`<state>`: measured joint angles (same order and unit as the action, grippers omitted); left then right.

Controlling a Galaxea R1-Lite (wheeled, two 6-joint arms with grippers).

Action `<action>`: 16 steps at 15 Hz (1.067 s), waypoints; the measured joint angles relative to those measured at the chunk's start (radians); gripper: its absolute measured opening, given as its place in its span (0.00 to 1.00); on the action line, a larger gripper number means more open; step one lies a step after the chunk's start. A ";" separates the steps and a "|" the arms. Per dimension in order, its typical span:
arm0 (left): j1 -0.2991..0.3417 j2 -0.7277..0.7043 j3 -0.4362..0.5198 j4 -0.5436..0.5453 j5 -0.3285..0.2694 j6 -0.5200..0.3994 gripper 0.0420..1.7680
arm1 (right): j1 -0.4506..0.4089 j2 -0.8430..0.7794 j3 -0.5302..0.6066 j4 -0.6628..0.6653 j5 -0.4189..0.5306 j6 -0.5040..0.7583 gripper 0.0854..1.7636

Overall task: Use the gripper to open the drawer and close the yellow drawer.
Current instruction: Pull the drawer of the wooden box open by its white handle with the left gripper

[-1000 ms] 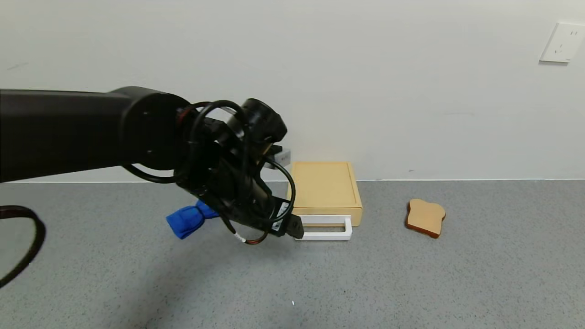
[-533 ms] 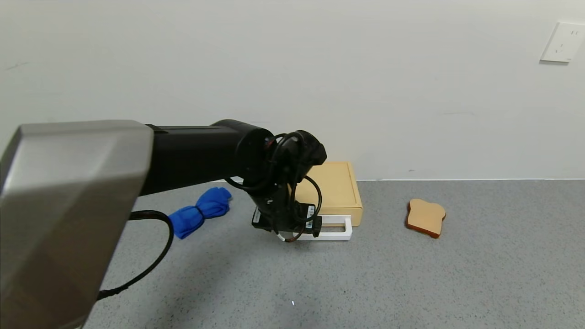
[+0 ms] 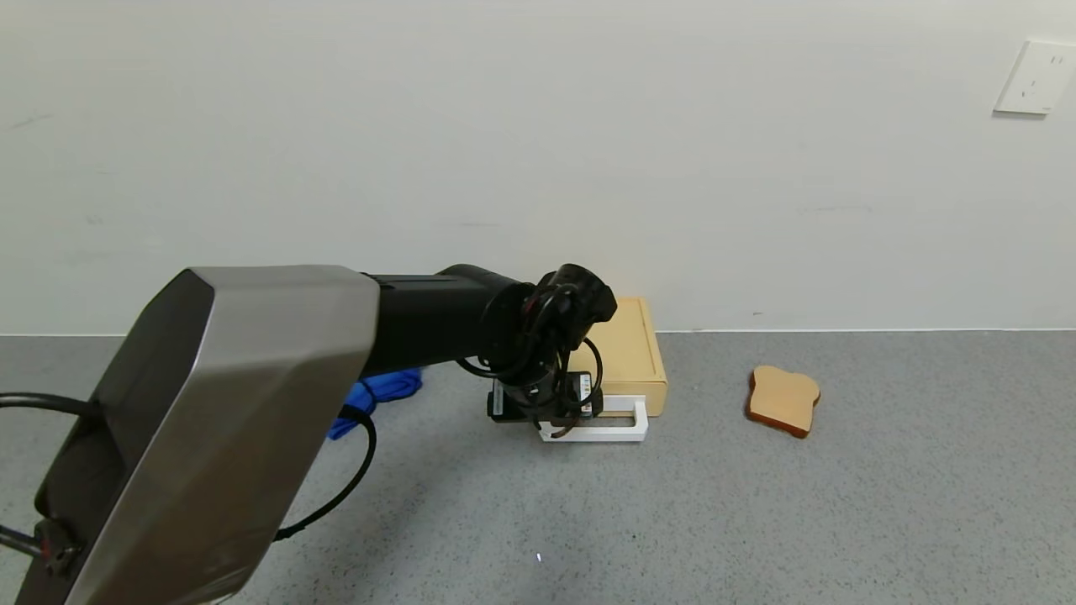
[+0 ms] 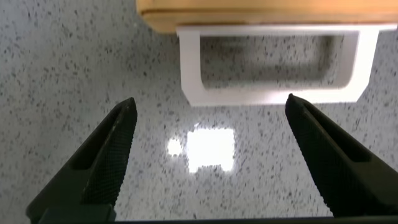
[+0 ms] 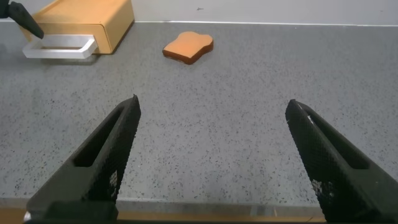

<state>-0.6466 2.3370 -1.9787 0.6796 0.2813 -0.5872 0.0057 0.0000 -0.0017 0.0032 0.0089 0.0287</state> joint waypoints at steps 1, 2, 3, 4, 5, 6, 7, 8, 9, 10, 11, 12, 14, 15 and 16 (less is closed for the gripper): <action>0.001 0.006 0.001 -0.017 0.007 0.000 0.97 | 0.000 0.000 0.000 0.000 0.000 0.000 0.97; 0.001 0.011 0.003 -0.028 0.008 0.000 0.97 | -0.001 0.000 0.000 0.000 0.000 0.000 0.97; 0.001 0.015 0.003 -0.038 0.008 0.001 0.97 | -0.001 0.000 0.000 0.000 0.000 0.000 0.97; 0.001 0.018 0.004 -0.045 0.007 0.003 0.97 | 0.000 0.000 0.000 0.000 0.000 0.000 0.97; 0.002 0.022 0.004 -0.050 0.006 0.007 0.97 | 0.000 0.000 0.000 0.000 0.000 0.000 0.97; 0.003 0.025 0.004 -0.054 0.003 0.010 0.97 | 0.000 0.000 0.000 0.000 0.000 0.000 0.97; 0.003 0.027 0.004 -0.057 0.001 0.011 0.97 | 0.000 0.000 0.000 0.000 0.000 0.000 0.97; 0.003 0.031 0.004 -0.057 0.001 0.012 0.97 | 0.000 0.000 0.000 0.000 0.000 0.000 0.97; 0.004 0.036 0.004 -0.060 0.001 0.013 0.97 | 0.000 0.000 0.000 0.000 0.000 0.000 0.97; 0.005 0.042 0.004 -0.074 0.001 0.014 0.97 | 0.000 0.000 0.000 0.000 0.000 0.000 0.97; 0.009 0.049 0.004 -0.089 0.003 0.016 0.97 | 0.000 0.000 0.000 0.000 0.000 0.000 0.97; 0.014 0.054 0.003 -0.094 0.003 0.022 0.97 | -0.001 0.000 0.000 0.000 0.000 0.000 0.97; 0.024 0.061 0.003 -0.096 0.003 0.027 0.97 | 0.000 0.000 0.000 0.000 0.000 0.000 0.97; 0.029 0.064 0.003 -0.098 0.003 0.027 0.97 | 0.000 0.000 0.000 0.000 0.000 0.000 0.97; 0.035 0.068 0.003 -0.099 0.003 0.024 0.97 | 0.000 0.000 0.000 0.000 0.000 0.000 0.97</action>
<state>-0.6119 2.4053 -1.9757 0.5806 0.2843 -0.5628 0.0057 0.0000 -0.0017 0.0028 0.0085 0.0287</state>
